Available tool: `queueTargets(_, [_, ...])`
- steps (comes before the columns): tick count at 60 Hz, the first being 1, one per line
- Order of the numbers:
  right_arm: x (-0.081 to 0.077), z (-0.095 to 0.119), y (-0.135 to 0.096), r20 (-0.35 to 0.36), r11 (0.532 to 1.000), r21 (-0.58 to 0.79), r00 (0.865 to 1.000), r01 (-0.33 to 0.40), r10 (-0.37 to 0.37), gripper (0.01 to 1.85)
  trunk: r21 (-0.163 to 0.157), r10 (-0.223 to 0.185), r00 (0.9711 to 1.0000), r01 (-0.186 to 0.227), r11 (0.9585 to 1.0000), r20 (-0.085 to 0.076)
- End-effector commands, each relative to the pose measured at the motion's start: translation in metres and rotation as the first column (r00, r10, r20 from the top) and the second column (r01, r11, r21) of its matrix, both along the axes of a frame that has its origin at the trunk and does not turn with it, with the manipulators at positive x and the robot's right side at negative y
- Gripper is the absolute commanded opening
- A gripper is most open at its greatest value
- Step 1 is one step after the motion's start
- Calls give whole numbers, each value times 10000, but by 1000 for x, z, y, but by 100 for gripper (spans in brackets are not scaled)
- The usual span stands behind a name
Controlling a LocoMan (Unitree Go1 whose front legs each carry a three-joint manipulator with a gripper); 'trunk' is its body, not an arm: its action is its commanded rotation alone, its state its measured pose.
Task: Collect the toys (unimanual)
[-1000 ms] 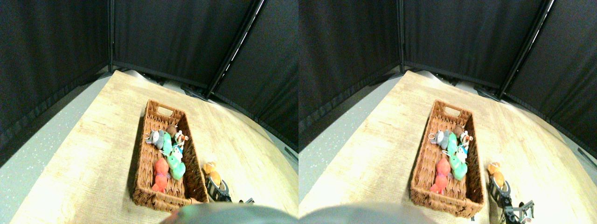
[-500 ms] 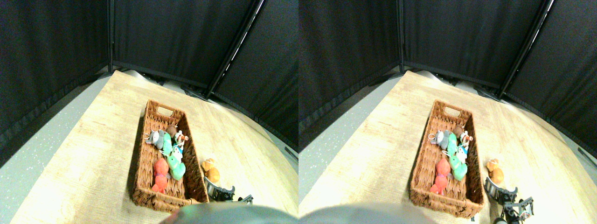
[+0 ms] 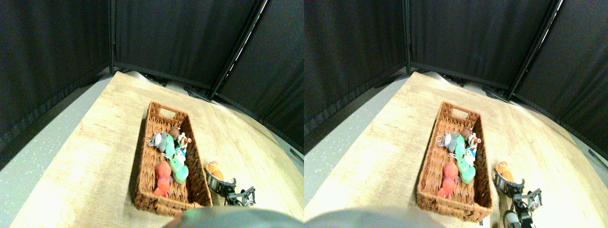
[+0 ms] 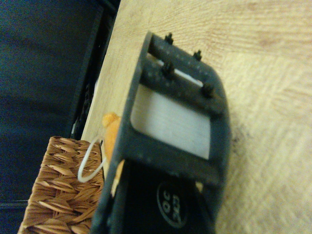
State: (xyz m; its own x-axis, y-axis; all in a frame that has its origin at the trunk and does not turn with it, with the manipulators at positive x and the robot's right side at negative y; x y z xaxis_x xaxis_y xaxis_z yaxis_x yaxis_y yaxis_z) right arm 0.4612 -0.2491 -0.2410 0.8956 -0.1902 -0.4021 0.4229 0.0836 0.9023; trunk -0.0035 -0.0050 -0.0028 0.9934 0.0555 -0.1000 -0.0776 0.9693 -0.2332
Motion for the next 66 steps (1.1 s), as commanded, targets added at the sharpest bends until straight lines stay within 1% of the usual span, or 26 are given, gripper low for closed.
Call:
queueTargets(1, [6, 3, -1, 439, 9995, 231, 9988, 224, -234, 83, -199, 27, 9999, -30, 9998, -164])
queueTargets(2, [6, 3, -1, 459, 9996, 219, 9988, 179, -188, 82, -280, 121, 9998, -126, 9995, -171])
queueTargets(6, [8, 2, -1, 487, 9998, 173, 9988, 61, -69, 81, -280, 121, 9998, -126, 9995, -171])
queueTargets(7, [9, 2, -1, 515, 9998, 176, 9987, 16, -25, 81, -280, 132, 9998, -136, 9995, -140])
queueTargets(13, [11, 2, 0, 458, 10000, -15, 9989, -72, 73, 77, -294, 84, 9998, -88, 9995, -169])
queueTargets(17, [10, 3, 2, 548, 9998, 75, 9983, 172, -175, 65, -294, 84, 9998, -88, 9995, -169])
queueTargets(18, [10, 3, 2, 548, 9998, 75, 9983, 172, -175, 65, -284, 99, 9999, -103, 9995, -136])
queueTargets(20, [10, 2, 2, 657, 9991, 232, 9972, 341, -356, 52, -284, 99, 9999, -103, 9995, -136])
queueTargets(23, [9, 1, 3, 867, 9992, 189, 9956, 351, -366, 31, -289, 127, 9998, -131, 9995, -127])
queueTargets(24, [9, 1, 3, 867, 9992, 189, 9956, 351, -366, 31, -289, 127, 9998, -131, 9995, -127])
queueTargets(26, [9, 1, 4, 960, 9983, -329, 9943, 487, -453, 9, -289, 127, 9998, -131, 9995, -127])
queueTargets(27, [10, 1, 4, 1032, 9968, -698, 9942, 382, -309, 6, -289, 127, 9998, -131, 9995, -127])
queueTargets(29, [10, 2, 5, 1073, 9916, -1226, 9938, 409, -277, 6, -295, 126, 9998, -129, 9995, -123])
queueTargets(30, [10, 2, 5, 1073, 9916, -1226, 9938, 409, -277, 6, -295, 126, 9998, -129, 9995, -123])
queueTargets(33, [9, 4, 7, 987, 9893, -1081, 9913, 982, -876, 6, -295, 126, 9998, -129, 9995, -123])
queueTargets(39, [10, 9, 7, 1157, 9879, -1019, 9878, 1166, -1046, 6, -279, 103, 9999, -107, 9996, -131])
queueTargets(45, [11, 16, 7, 1525, 9874, -1290, 9857, 913, -712, 6, -227, 67, 9999, -69, 9997, -112])
queueTargets(47, [12, 19, 6, 1683, 9873, -1330, 9836, 872, -642, 6, -198, 43, 10000, -45, 9998, -71])
queueTargets(49, [12, 21, 6, 1741, 9876, -1328, 9829, 834, -596, 6, -198, 43, 10000, -45, 9998, -71])
queueTargets(50, [12, 23, 6, 1808, 9867, -1466, 9825, 707, -435, 6, -180, 37, 10000, -38, 9998, -47])
queueTargets(52, [13, 26, 6, 2055, 9826, -1802, 9786, 455, -76, 6, -161, 40, 10000, -40, 9999, -35])
queueTargets(53, [13, 29, 7, 2170, 9820, -1848, 9762, 381, 30, 6, -107, 49, 10000, -49, 9999, 22])
queueTargets(56, [14, 35, 9, 2258, 9786, -2049, 9738, 185, 288, 6, -66, 27, 10000, -27, 10000, 64])
queueTargets(60, [15, 45, 13, 2406, 9836, -1798, 9690, -131, 569, 6, 1, -18, 9999, 18, 10000, 149])
queueTargets(63, [18, 55, 16, 2578, 9792, -1862, 9577, -805, 1277, 6, 18, -50, 9999, 50, 10000, 160])
queueTargets(66, [19, 63, 19, 2637, 9759, -1998, 9544, -882, 1402, 6, -3, -46, 9998, 46, 10000, 217])
